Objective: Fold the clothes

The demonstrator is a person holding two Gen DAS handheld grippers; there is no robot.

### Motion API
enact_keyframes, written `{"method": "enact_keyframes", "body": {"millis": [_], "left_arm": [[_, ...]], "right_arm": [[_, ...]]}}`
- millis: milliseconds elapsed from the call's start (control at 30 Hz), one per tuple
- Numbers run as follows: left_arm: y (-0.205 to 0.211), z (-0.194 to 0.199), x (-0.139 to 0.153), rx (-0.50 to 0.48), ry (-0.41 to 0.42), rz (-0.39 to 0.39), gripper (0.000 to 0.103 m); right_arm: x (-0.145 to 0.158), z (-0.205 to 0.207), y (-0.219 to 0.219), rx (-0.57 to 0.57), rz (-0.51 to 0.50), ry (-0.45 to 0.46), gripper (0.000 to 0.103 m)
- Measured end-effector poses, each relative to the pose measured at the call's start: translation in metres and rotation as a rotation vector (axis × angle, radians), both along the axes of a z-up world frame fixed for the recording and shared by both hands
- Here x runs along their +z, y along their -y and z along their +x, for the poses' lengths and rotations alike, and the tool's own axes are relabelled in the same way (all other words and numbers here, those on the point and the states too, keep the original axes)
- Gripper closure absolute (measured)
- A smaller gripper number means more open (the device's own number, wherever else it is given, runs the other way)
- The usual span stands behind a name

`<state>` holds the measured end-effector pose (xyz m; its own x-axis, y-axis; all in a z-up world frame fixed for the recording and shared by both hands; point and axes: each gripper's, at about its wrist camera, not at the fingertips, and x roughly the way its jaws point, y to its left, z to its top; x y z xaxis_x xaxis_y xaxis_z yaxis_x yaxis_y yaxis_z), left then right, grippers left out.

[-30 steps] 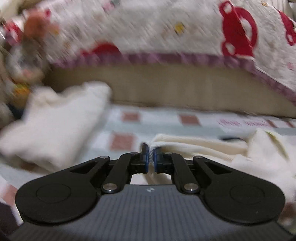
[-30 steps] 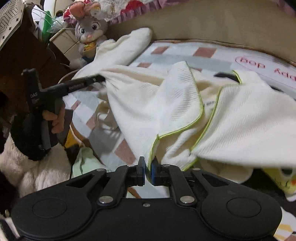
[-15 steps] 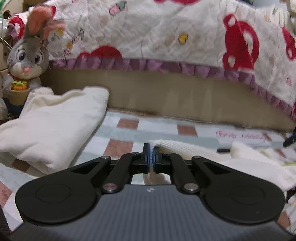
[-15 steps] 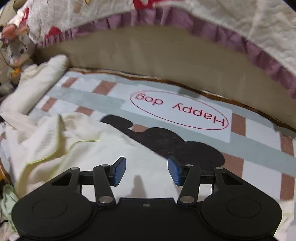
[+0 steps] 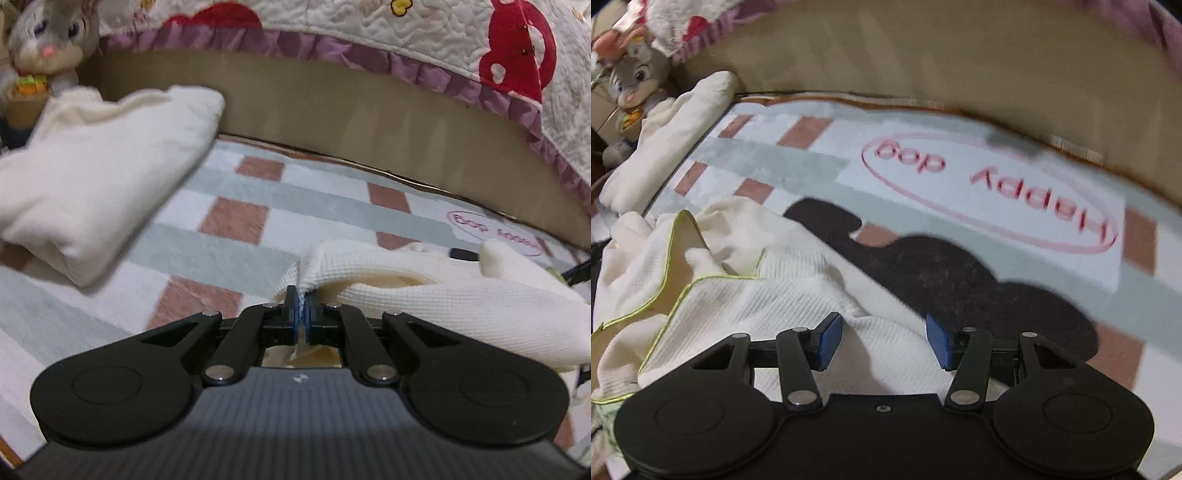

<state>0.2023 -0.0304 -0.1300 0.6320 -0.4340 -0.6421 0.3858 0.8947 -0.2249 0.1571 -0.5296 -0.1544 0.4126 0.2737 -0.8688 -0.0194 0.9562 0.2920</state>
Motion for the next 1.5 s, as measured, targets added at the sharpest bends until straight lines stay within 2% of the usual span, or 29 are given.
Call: {"method": "enact_keyframes", "body": {"millis": [33, 100, 133, 167, 200, 233, 333, 467, 567, 667, 733, 800, 867, 900, 967, 1000, 1033, 1067, 1133, 1200, 1233, 1267, 1333, 1433, 1500], "left_arm": [[0.000, 0.001, -0.001, 0.002, -0.006, -0.007, 0.100], [0.000, 0.000, -0.001, -0.001, -0.010, -0.006, 0.100], [0.001, 0.001, -0.002, -0.006, -0.016, -0.004, 0.099], [0.002, 0.001, -0.003, -0.014, -0.025, 0.000, 0.099], [0.004, 0.001, -0.004, -0.021, -0.033, 0.004, 0.099], [0.005, -0.001, -0.002, -0.028, -0.018, 0.012, 0.099], [0.010, -0.014, 0.011, -0.045, 0.090, 0.046, 0.100], [0.016, -0.032, 0.033, -0.066, 0.230, 0.080, 0.101], [0.018, -0.059, 0.073, -0.050, 0.311, 0.044, 0.101], [0.008, -0.094, 0.113, -0.021, 0.393, -0.051, 0.101], [0.001, -0.116, 0.136, 0.000, 0.458, -0.062, 0.101], [-0.007, -0.133, 0.154, 0.028, 0.499, -0.068, 0.101], [-0.014, -0.141, 0.158, 0.042, 0.486, -0.068, 0.101], [-0.014, -0.140, 0.150, 0.029, 0.457, -0.038, 0.101], [-0.005, -0.131, 0.127, -0.016, 0.365, 0.091, 0.101], [0.002, -0.125, 0.111, -0.024, 0.308, 0.162, 0.101], [0.006, -0.120, 0.097, -0.025, 0.257, 0.199, 0.101], [0.008, -0.116, 0.083, -0.023, 0.213, 0.200, 0.101], [0.010, -0.111, 0.065, -0.020, 0.143, 0.167, 0.101], [0.013, -0.109, 0.059, -0.017, 0.140, 0.185, 0.101], [0.013, -0.108, 0.058, -0.015, 0.141, 0.187, 0.101], [0.012, -0.108, 0.059, -0.012, 0.140, 0.180, 0.101], [0.006, -0.106, 0.057, -0.004, 0.125, 0.155, 0.100], [0.002, -0.106, 0.046, 0.014, 0.090, 0.136, 0.100], [0.003, -0.103, 0.040, 0.026, 0.059, 0.149, 0.099]], "right_arm": [[-0.007, 0.001, 0.000, -0.012, 0.018, -0.022, 0.047], [-0.014, -0.007, -0.010, 0.013, -0.005, -0.010, 0.048], [-0.017, -0.012, -0.016, 0.030, -0.021, 0.000, 0.054], [-0.017, -0.018, -0.022, 0.041, -0.037, 0.022, 0.072], [-0.012, -0.030, -0.027, -0.003, -0.061, 0.061, 0.084], [-0.005, -0.043, -0.031, -0.067, -0.087, 0.105, 0.092], [0.021, -0.096, -0.043, -0.224, -0.110, 0.280, 0.096], [0.055, -0.140, -0.052, -0.283, -0.182, 0.410, 0.098], [0.084, -0.158, -0.057, -0.287, -0.209, 0.491, 0.099], [0.103, -0.170, -0.062, -0.274, -0.233, 0.529, 0.099], [0.109, -0.175, -0.065, -0.267, -0.284, 0.565, 0.099], [0.116, -0.188, -0.060, -0.279, -0.229, 0.597, 0.099], [0.112, -0.203, -0.056, -0.239, -0.100, 0.544, 0.098], [0.110, -0.211, -0.054, -0.215, -0.031, 0.509, 0.098], [0.089, -0.224, -0.065, -0.157, 0.036, 0.383, 0.097], [0.078, -0.229, -0.075, -0.110, 0.011, 0.347, 0.097], [0.068, -0.234, -0.087, -0.048, -0.046, 0.332, 0.095], [0.055, -0.236, -0.097, 0.006, -0.094, 0.314, 0.094], [0.037, -0.235, -0.107, 0.041, -0.145, 0.276, 0.092], [0.030, -0.233, -0.111, 0.059, -0.155, 0.297, 0.078], [0.029, -0.233, -0.113, 0.063, -0.159, 0.316, 0.060], [0.029, -0.232, -0.114, 0.066, -0.162, 0.336, 0.049], [0.027, -0.231, -0.117, 0.083, -0.176, 0.344, 0.042], [0.013, -0.230, -0.124, 0.108, -0.231, 0.328, 0.037], [-0.004, -0.222, -0.125, 0.104, -0.239, 0.302, 0.038]]}}
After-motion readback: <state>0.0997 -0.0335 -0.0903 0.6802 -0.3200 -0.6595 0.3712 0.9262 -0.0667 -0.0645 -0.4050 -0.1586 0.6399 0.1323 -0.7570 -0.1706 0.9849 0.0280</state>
